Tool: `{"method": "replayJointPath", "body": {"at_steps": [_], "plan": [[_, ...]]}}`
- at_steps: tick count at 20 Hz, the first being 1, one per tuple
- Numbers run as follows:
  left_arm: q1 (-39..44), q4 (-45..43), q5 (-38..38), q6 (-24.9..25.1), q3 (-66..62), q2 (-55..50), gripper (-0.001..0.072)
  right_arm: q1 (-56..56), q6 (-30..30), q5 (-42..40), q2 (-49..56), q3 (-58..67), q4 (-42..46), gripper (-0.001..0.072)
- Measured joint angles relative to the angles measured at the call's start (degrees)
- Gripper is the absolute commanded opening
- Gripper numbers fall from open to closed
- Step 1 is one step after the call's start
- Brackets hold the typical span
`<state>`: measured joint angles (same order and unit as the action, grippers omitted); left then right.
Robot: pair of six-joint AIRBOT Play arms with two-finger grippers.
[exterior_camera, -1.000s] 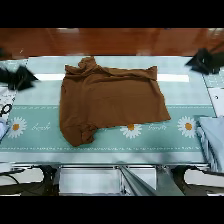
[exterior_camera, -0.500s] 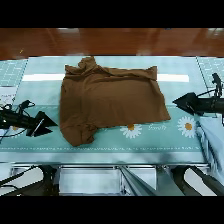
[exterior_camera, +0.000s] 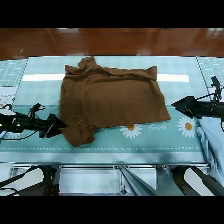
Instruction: Fold the shirts.
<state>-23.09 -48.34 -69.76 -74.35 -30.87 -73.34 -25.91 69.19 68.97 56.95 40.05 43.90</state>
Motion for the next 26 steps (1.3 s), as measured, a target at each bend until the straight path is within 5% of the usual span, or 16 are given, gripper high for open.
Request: {"method": "replayJointPath", "body": {"at_steps": [1,3,14,26], "plan": [[1.0,1.2,1.5,0.1,0.1,0.0,0.0479,0.0,0.0,0.0,0.0,0.0,0.0,0.0402],[2.5,2.3,5.3,0.5,0.3,0.0,0.0029,0.0,0.0,-0.1,0.0,-0.1,0.0,0.0402],[4.2,5.1,5.8,4.9,-0.5,4.6,0.0019,-9.3,5.7,-0.6,5.1,-3.7,11.1,0.0402],[4.2,5.3,6.0,5.1,-0.8,5.7,0.0019,-6.3,-1.9,-3.9,21.2,-3.9,-3.1,0.0402]]}}
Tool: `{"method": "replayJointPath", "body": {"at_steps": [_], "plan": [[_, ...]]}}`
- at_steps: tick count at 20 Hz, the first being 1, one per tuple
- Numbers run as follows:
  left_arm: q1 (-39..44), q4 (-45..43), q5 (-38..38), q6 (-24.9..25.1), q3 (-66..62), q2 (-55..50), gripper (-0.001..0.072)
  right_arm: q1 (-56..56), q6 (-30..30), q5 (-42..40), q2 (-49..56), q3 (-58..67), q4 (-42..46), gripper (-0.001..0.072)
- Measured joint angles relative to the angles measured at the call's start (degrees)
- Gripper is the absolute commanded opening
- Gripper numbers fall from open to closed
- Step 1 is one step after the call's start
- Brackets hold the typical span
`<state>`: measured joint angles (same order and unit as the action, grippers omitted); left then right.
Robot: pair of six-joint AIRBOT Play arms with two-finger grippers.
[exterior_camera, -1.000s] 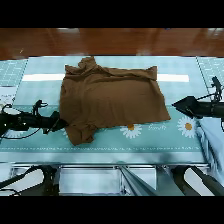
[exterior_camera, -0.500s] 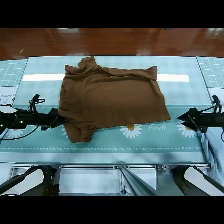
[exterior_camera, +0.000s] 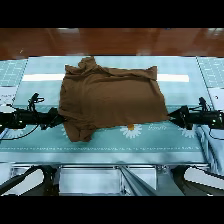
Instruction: Fold the shirts.
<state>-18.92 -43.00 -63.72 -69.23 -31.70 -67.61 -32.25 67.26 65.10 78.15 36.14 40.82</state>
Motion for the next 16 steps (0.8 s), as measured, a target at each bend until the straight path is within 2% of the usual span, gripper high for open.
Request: {"method": "replayJointPath", "body": {"at_steps": [3,4,5,6,12,16], "plan": [[0.0,0.0,0.2,0.0,0.0,0.0,0.0019,5.6,1.0,-3.0,1.3,2.5,-0.7,0.0392],[0.0,0.0,0.3,0.0,0.0,0.0,0.0019,7.5,1.9,-3.9,2.0,3.7,-0.7,0.0327],[0.0,0.0,0.3,0.0,0.0,0.0,0.0019,9.1,3.2,-4.7,2.8,4.8,-0.1,0.0206],[0.0,0.0,0.3,0.0,0.0,0.0,0.0019,10.7,4.5,-5.2,3.7,5.8,1.1,0.0025],[0.0,0.0,-0.4,0.0,-2.6,0.2,0.0019,15.5,5.9,-3.8,4.0,11.9,4.0,0.0029],[0.0,2.9,-1.8,0.2,-14.0,1.7,0.0019,16.1,8.1,1.8,0.0,27.0,8.2,0.0029]]}}
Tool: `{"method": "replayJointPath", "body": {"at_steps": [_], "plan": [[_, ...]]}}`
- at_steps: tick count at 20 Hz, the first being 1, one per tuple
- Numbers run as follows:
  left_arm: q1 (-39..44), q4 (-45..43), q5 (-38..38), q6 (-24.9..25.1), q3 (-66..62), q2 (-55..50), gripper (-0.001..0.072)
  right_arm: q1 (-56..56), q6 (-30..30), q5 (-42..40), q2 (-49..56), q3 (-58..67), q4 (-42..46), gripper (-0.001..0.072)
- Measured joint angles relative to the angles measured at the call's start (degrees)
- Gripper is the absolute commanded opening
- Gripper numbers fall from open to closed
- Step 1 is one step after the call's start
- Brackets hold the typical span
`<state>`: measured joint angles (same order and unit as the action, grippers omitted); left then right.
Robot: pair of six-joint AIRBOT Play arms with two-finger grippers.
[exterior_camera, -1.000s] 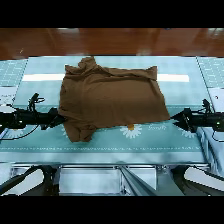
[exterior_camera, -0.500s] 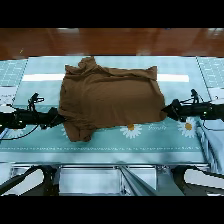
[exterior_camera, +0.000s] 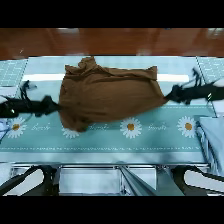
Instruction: Fold the shirts.
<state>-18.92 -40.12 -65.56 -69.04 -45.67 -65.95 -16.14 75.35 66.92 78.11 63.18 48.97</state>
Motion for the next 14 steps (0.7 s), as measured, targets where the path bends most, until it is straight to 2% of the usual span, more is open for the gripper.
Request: {"method": "replayJointPath", "body": {"at_steps": [3,8,11,14], "plan": [[0.0,1.6,0.2,0.2,-13.1,2.0,0.0018,0.1,4.3,1.9,-3.2,17.2,5.5,0.0029],[0.0,2.4,0.7,-2.6,-38.3,4.1,0.0018,0.2,7.4,5.9,-6.7,46.1,8.3,0.0029],[0.0,2.4,-0.6,-3.5,-51.4,6.6,0.0019,0.2,8.1,8.0,-11.9,53.9,9.6,0.003],[-0.1,-0.6,-1.6,-5.0,-59.0,12.0,0.0019,0.2,8.3,9.9,-19.6,56.9,11.6,0.003]]}}
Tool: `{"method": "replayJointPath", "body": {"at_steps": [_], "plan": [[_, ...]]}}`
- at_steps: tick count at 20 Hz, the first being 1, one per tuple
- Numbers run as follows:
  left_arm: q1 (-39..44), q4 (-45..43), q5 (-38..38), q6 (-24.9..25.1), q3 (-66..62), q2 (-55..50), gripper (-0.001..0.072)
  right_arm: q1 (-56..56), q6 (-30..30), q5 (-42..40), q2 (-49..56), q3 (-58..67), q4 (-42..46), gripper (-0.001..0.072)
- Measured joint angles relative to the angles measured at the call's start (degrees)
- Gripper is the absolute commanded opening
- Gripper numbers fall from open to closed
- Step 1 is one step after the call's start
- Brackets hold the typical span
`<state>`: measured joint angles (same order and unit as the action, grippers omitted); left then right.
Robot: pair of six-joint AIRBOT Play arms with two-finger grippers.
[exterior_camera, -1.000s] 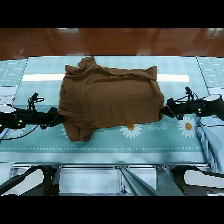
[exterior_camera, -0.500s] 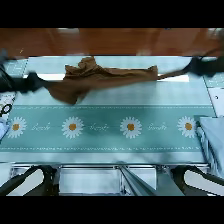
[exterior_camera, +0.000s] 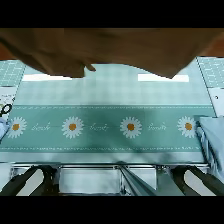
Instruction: Fold the shirts.
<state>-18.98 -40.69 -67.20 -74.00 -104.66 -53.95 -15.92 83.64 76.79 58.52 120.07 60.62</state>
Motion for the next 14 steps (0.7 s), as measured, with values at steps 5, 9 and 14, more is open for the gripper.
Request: {"method": "replayJointPath", "body": {"at_steps": [5,9,14], "plan": [[1.1,-14.3,-3.1,-3.8,-4.0,14.3,0.0019,0.0,1.2,4.2,-12.7,1.3,6.9,0.0029],[6.8,-26.1,-8.1,-7.6,-4.1,22.1,0.0019,0.0,3.1,8.0,-20.9,-1.9,12.7,0.003],[12.6,-34.0,-18.9,-11.6,1.5,24.0,0.0019,0.0,5.3,12.2,-26.5,-12.5,16.2,0.0029]]}}
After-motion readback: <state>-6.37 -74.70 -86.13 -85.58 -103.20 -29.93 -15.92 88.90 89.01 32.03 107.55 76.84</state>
